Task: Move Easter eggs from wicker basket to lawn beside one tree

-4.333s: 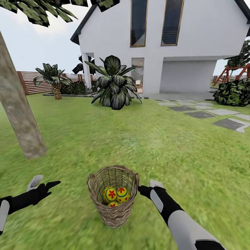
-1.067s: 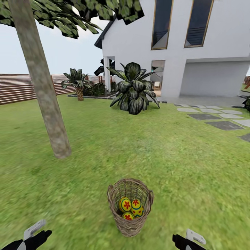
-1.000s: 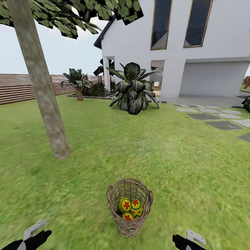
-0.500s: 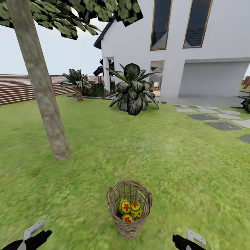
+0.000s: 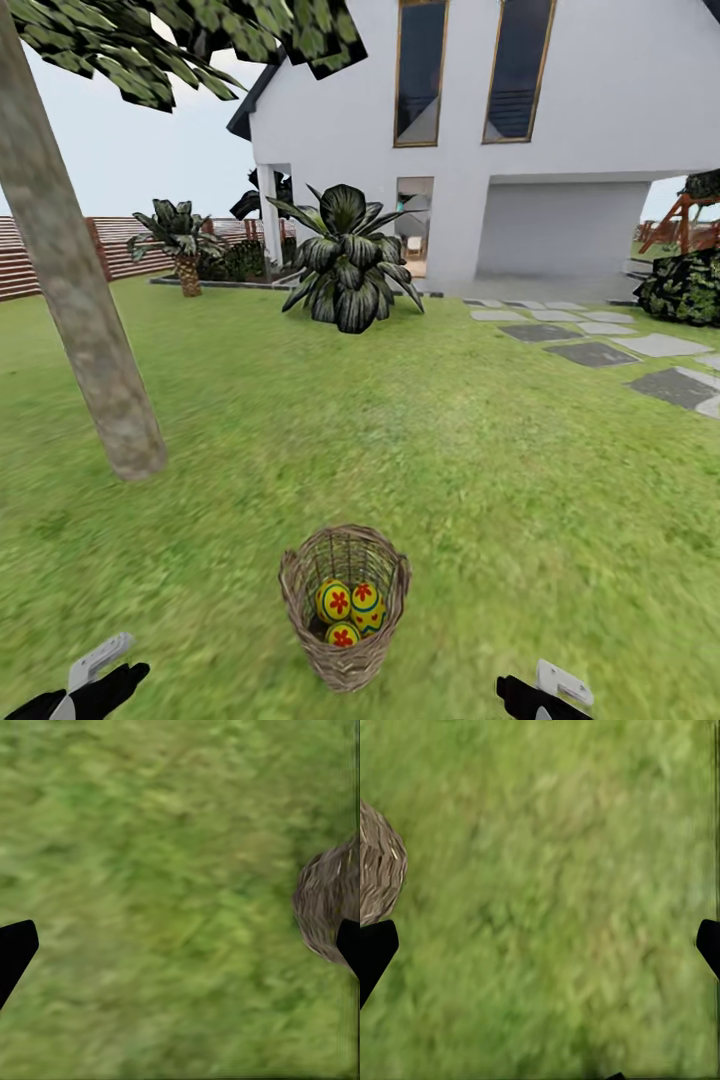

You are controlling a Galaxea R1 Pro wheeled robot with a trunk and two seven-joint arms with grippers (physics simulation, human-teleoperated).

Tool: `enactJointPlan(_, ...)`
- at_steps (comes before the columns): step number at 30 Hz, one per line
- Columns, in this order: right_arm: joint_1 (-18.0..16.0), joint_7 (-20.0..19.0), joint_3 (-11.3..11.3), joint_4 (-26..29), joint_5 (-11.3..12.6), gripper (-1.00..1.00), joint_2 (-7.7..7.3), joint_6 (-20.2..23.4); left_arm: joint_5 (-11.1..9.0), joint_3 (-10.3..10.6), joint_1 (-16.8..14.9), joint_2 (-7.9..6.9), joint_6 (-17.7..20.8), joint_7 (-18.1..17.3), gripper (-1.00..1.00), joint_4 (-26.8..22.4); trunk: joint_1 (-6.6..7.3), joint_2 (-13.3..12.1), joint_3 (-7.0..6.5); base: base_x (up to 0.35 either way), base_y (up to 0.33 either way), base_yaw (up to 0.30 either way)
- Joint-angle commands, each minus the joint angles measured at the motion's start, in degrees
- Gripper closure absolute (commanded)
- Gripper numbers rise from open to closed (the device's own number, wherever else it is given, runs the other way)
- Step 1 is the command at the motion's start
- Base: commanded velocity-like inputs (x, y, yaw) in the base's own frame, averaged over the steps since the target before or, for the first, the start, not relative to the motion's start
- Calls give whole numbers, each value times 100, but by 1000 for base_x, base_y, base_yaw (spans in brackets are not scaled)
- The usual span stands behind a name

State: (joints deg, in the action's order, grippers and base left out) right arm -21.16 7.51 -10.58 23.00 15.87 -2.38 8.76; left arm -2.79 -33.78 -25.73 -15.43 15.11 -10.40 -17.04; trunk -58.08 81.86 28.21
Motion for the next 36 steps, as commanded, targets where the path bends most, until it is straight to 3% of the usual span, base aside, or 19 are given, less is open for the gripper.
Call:
enactJointPlan(1, -2, 23, 3, 11, 54, -100, 1, 26, -29, -31, -2, -1, 64, -26, -100, -10, 23, -38, -12, 0, 0, -280)
enactJointPlan(4, -2, 23, -2, 11, 59, -100, -4, 27, -39, -32, -23, -5, 163, -33, -100, -57, 89, -159, -66, 0, 0, -280)
enactJointPlan(7, -2, 23, -5, 10, 74, -100, -37, 29, -45, -28, -69, -11, 738, -36, -100, -261, 155, -279, -120, 0, 0, -281)
enactJointPlan(14, -2, 23, 3, 11, 56, -100, -59, 27, -71, -32, -94, -4, 2113, -85, -100, -1626, 308, -560, -236, 0, 0, -270)
enactJointPlan(18, -2, 23, 25, 11, 32, -100, -45, 21, -78, -17, -98, 111, 2471, -93, -100, -2086, 396, -720, -296, 0, 0, -127)
enactJointPlan(20, -2, 23, 47, 20, 23, -100, -29, 16, -76, 129, -126, 171, 2517, -92, -100, -2165, 440, -800, -330, 0, 0, -33)
enactJointPlan(23, -2, 21, 78, 60, 15, -100, 14, 21, -77, 689, -196, 289, 2537, -85, -100, -2209, 506, -921, -383, 0, 0, -11)
enactJointPlan(27, -26, 34, 76, 262, 15, -100, 53, 98, -81, 1240, -284, 515, 2562, -70, -100, -2225, 594, -1081, -455, 0, 0, -3)
enactJointPlan(29, -125, 39, 88, 633, 23, -100, 60, 291, -70, 1355, -464, 639, 2609, -65, -100, -2230, 638, -1161, -491, 0, 0, 0)
enactJointPlan(33, -286, 42, 90, 1106, 45, -100, 66, 694, -62, 1414, -654, 701, 2642, -46, -100, -2219, 726, -1322, -562, 0, 0, 0)
enactJointPlan(36, -581, 39, 103, 1733, 39, -100, 196, 906, -57, 1431, -722, 735, 2646, -20, -100, -2222, 792, -1442, -616, 0, 0, 0)
